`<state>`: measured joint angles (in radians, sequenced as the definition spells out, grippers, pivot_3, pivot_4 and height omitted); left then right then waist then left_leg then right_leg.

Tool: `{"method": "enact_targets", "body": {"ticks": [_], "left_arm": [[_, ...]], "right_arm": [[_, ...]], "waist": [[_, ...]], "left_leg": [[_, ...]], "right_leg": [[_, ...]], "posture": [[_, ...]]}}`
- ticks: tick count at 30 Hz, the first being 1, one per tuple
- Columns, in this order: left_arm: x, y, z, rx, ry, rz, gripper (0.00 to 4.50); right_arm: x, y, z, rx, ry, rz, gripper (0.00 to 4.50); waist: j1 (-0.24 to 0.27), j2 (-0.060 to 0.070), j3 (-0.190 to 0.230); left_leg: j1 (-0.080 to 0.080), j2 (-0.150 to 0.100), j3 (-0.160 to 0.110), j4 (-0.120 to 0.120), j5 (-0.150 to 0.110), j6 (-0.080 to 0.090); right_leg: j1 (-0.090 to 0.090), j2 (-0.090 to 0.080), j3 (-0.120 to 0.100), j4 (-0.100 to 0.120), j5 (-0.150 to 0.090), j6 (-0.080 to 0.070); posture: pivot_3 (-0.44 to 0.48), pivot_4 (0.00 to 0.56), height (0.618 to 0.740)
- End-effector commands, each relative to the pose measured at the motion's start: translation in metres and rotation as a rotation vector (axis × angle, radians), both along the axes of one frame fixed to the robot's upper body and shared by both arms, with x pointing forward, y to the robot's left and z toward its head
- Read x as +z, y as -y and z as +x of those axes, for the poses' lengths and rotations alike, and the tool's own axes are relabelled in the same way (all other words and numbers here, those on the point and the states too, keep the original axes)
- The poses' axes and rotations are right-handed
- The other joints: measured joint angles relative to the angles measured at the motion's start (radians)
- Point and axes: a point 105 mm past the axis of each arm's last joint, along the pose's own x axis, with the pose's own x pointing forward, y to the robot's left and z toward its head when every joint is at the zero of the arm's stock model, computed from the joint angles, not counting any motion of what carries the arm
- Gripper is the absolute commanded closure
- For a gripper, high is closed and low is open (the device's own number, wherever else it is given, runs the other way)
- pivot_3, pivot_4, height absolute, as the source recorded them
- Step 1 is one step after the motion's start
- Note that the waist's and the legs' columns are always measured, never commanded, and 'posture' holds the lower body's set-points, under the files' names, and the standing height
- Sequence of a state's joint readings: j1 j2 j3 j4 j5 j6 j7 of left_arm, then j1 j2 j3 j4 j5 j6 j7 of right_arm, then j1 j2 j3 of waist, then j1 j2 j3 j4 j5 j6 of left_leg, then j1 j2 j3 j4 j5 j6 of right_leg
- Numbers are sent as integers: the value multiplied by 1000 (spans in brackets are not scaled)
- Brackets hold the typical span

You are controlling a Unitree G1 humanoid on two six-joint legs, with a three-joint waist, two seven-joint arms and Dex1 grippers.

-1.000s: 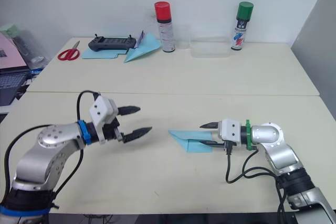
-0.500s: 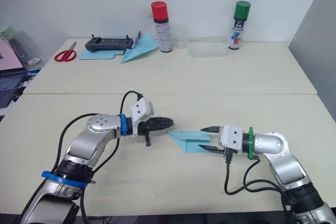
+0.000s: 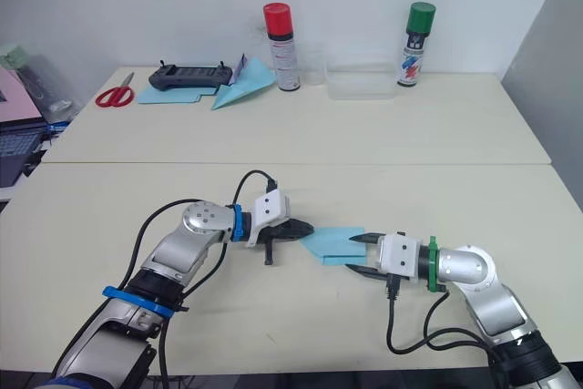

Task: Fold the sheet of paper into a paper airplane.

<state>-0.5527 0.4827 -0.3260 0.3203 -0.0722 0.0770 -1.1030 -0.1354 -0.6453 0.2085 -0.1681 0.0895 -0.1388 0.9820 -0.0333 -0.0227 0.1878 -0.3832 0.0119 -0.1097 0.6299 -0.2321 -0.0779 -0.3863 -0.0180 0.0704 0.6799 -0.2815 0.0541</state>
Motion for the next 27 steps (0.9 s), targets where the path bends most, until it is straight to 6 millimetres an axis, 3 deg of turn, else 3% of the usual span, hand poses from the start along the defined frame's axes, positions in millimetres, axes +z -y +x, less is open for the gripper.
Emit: {"method": "enact_targets", "body": {"ticks": [1, 10, 21, 24, 27], "left_arm": [[-19, -1, -8, -17, -56, 40, 4443], [-19, 6, -6, -16, -57, 16, 4443], [-19, 9, -4, -18, -61, 17, 4443], [-18, 10, -2, -17, -58, 18, 4500], [-18, 10, -1, -17, -56, 18, 4500]], "right_arm": [[7, -2, 0, 31, 78, -25, 2120], [-13, -16, 22, 75, 169, -99, 2120], [-3, -40, 36, 139, 179, -13, 2120], [4, -40, 40, 137, 147, 22, 2720], [9, -39, 41, 132, 125, 47, 3708]], "waist": [[0, 0, 0], [0, 0, -1], [3, 1, -1], [3, 1, -1], [3, 1, -1]], "left_leg": [[0, 0, 0, 0, 0, 0], [2, 0, 0, 0, 0, 0], [2, -1, -1, 0, 0, 0], [2, -1, -1, 1, 0, 0], [3, -1, -1, 1, 0, 0]], "right_leg": [[0, 0, 0, 0, 0, 0], [1, 0, 0, 0, 0, 0], [2, -1, 0, 0, 0, 0], [3, -1, 0, 0, 0, 0], [3, -1, 0, 0, 0, 0]], "posture": [[0, 150, 740], [0, 150, 740], [0, 150, 740], [0, 150, 740], [0, 150, 740]]}}
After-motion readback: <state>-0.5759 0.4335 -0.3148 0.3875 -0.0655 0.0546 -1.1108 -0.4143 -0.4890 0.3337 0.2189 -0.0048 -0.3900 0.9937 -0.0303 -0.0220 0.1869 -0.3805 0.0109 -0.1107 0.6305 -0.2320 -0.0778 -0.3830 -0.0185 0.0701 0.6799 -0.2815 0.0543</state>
